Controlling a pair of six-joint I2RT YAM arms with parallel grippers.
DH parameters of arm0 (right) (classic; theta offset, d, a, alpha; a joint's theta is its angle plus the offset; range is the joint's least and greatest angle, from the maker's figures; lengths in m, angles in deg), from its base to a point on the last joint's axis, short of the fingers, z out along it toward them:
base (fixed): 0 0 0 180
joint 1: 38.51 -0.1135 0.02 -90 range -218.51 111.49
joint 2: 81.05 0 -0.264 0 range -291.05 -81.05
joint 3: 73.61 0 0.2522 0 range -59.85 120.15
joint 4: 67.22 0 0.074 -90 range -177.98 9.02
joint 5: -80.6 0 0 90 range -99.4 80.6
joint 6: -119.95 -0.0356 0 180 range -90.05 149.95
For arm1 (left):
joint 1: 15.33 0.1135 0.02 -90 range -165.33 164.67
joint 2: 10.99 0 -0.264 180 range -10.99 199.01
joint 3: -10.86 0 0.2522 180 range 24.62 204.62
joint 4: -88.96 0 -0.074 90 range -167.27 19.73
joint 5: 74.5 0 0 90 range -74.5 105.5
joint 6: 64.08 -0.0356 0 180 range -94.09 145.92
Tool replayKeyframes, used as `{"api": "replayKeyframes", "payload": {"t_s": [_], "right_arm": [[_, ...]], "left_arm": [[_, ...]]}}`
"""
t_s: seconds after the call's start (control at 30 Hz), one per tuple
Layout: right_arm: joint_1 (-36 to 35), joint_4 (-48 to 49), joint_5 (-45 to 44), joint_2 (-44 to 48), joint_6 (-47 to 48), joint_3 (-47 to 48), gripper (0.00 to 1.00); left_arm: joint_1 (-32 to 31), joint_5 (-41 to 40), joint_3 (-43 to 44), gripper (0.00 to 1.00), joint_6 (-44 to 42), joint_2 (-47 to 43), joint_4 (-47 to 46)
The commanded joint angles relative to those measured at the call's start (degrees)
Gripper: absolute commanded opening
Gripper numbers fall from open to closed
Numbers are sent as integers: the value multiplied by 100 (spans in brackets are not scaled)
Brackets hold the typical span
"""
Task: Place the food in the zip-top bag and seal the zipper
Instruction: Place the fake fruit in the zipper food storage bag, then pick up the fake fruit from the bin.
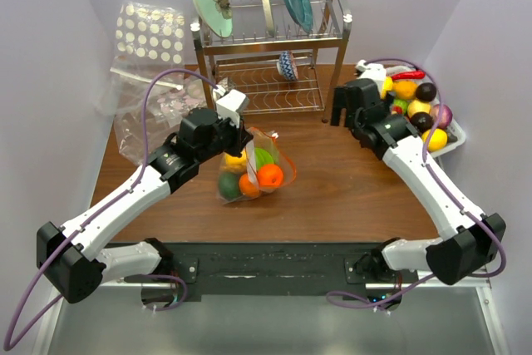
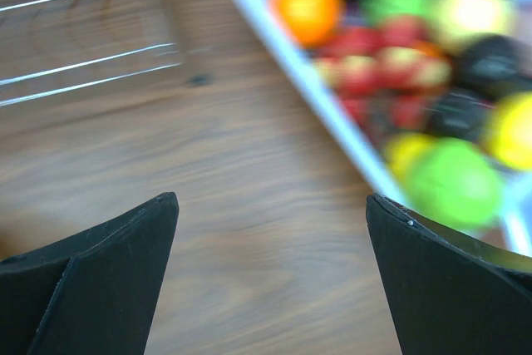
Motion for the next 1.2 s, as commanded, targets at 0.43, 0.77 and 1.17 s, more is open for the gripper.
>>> {"api": "replayKeyframes", "payload": {"t_s": [0.43, 0.77, 1.17], "right_arm": [[1139, -515, -2031, -98, -1308, -958, 99], [1958, 40, -1125, -686, -1000, -906, 99], [2547, 409, -755, -1179, -1035, -914, 99]], "left_arm": [[30, 156, 3, 0, -38, -155, -251], [30, 323, 12, 0, -21, -102, -251], [30, 297, 12, 0, -29, -146, -234]]}}
